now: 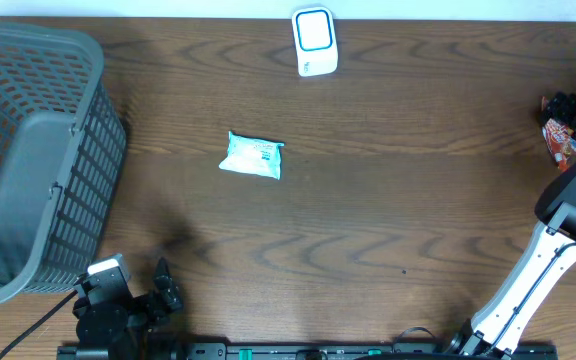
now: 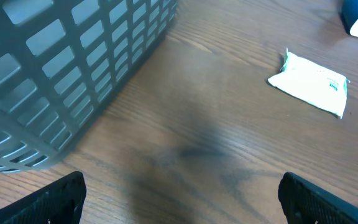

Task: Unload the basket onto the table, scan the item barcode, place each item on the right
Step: 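Carry the chocolate bar right and drop it at the table edge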

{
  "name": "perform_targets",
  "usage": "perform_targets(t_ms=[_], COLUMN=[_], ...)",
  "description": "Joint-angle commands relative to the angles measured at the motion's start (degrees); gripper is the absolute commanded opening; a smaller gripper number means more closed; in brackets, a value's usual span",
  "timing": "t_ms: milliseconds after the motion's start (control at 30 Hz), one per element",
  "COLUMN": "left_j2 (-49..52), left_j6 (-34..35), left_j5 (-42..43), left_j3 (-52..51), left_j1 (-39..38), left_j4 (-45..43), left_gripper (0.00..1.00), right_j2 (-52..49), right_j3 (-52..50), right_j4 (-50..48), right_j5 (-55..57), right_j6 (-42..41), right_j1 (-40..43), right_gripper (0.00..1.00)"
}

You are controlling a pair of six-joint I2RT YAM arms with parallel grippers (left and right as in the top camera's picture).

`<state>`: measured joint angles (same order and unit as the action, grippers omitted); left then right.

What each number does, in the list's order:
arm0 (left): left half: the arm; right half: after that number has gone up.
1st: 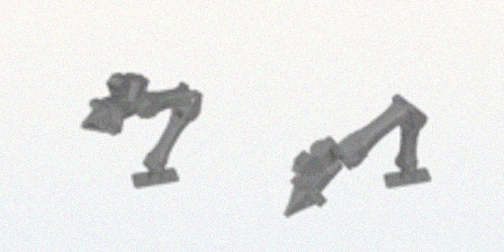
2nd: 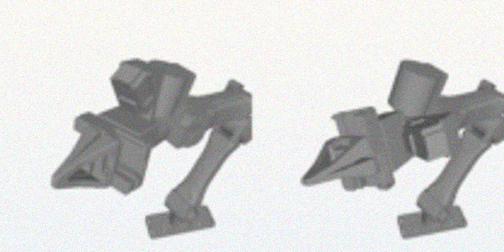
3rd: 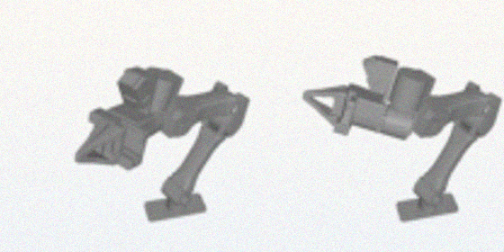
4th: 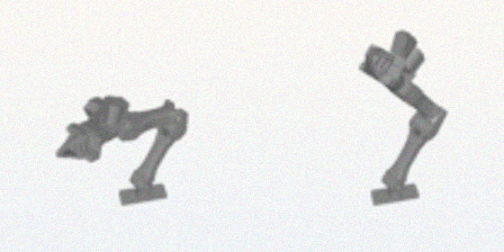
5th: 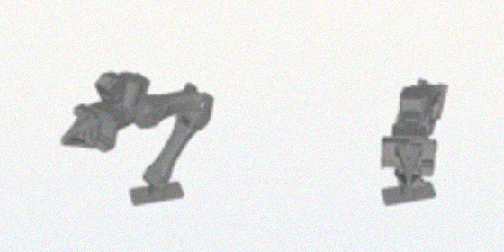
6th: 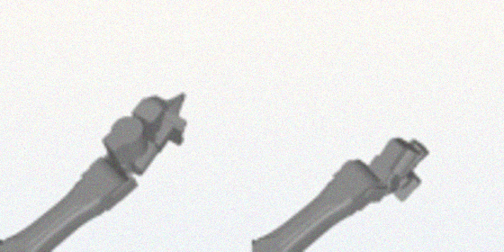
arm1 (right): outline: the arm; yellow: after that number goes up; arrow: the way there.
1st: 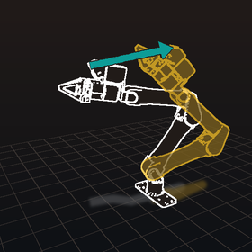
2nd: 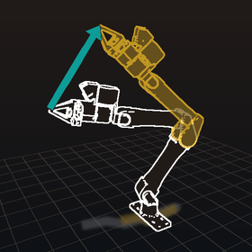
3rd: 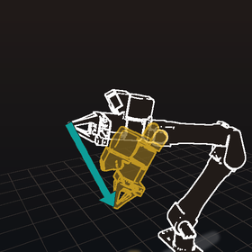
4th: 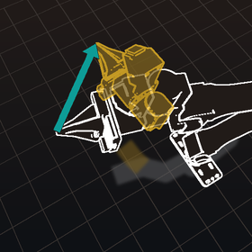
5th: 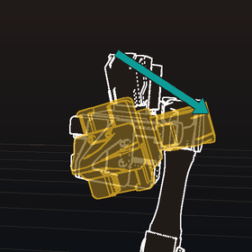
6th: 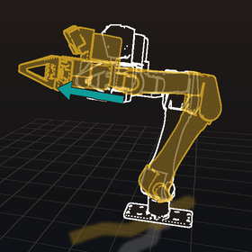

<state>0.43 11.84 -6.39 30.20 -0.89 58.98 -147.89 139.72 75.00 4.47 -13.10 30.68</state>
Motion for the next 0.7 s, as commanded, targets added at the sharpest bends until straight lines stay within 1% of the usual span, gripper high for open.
perform_targets(t_ms=[0, 167, 400, 533, 667], left_j2=[-0.2, -0.2, -0.2, -0.2, -0.2], left_j6=[0.1, 0.1, 0.1, 0.1, 0.1], left_j5=[-0.5, -0.5, -0.5, -0.5, -0.5], left_j3=[-0.2, -0.2, -0.2, -0.2, -0.2], left_j1=[-0.2, -0.2, -0.2, -0.2, -0.2], left_j4=[0.1, 0.1, 0.1, 0.1, 0.1], left_gripper=[0.99, 0.99, 0.99, 0.99, 0.99], right_j2=[4.1, 8.7, 18.1, 22.7, 24.6], right_j3=[-0.2, -0.2, -0.2, -0.2, -0.2], right_j4=[0.5, 0.3, -0.7, -1.1, -1.1], right_j5=[-4.9, -4.9, -4.9, -5.2, -5.8], right_j6=[-0.1, -0.2, -4.3, -5.4, -5.8], right_j1=[-0.3, -1.6, -4.7, -8.3, -13.6], right_gripper=[0.99, 0.99, 0.99, 0.99, 0.99])
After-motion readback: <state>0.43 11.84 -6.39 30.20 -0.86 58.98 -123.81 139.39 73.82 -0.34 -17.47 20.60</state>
